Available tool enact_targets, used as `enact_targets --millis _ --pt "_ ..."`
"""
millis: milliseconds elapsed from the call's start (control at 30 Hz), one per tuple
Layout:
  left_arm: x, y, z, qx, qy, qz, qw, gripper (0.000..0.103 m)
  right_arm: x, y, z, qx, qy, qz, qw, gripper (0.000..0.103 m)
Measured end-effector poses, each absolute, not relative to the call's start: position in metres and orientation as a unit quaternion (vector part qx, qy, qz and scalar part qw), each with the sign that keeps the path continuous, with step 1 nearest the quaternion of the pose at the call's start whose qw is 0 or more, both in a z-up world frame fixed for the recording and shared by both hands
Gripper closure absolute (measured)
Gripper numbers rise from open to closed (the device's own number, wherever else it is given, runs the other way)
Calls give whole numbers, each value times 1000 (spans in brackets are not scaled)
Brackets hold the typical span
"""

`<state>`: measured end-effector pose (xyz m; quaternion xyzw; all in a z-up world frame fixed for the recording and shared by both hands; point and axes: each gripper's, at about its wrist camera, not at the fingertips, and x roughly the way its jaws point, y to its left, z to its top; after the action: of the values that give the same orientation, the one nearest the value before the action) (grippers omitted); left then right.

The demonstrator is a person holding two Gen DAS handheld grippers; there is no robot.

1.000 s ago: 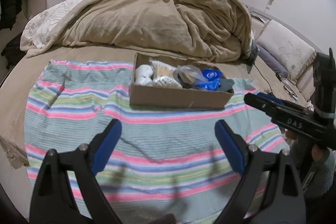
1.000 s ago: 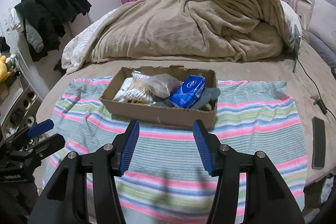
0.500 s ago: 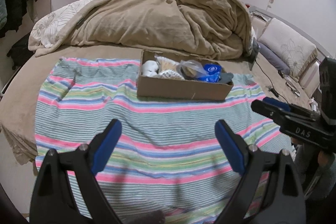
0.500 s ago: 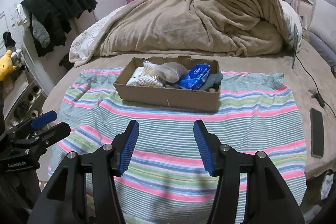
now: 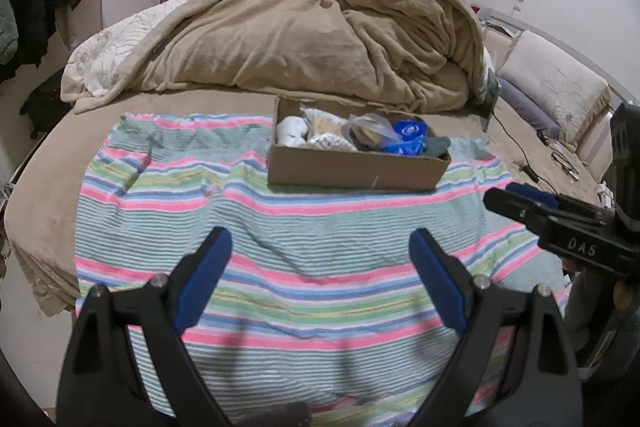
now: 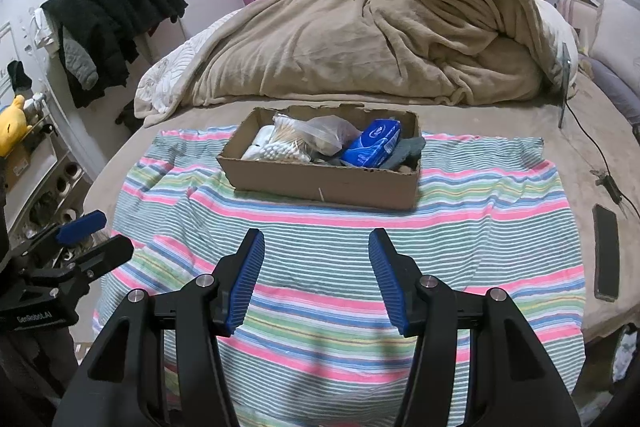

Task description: Organize objects

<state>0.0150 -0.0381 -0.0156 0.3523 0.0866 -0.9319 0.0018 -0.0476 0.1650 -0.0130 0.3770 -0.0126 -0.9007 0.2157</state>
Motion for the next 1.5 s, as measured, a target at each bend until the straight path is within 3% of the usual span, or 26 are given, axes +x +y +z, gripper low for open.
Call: enact_targets --millis 1500 --pt "-2 -44 -22 360 95 -928 4 12 -67 159 -24 396 -10 -890 226 46"
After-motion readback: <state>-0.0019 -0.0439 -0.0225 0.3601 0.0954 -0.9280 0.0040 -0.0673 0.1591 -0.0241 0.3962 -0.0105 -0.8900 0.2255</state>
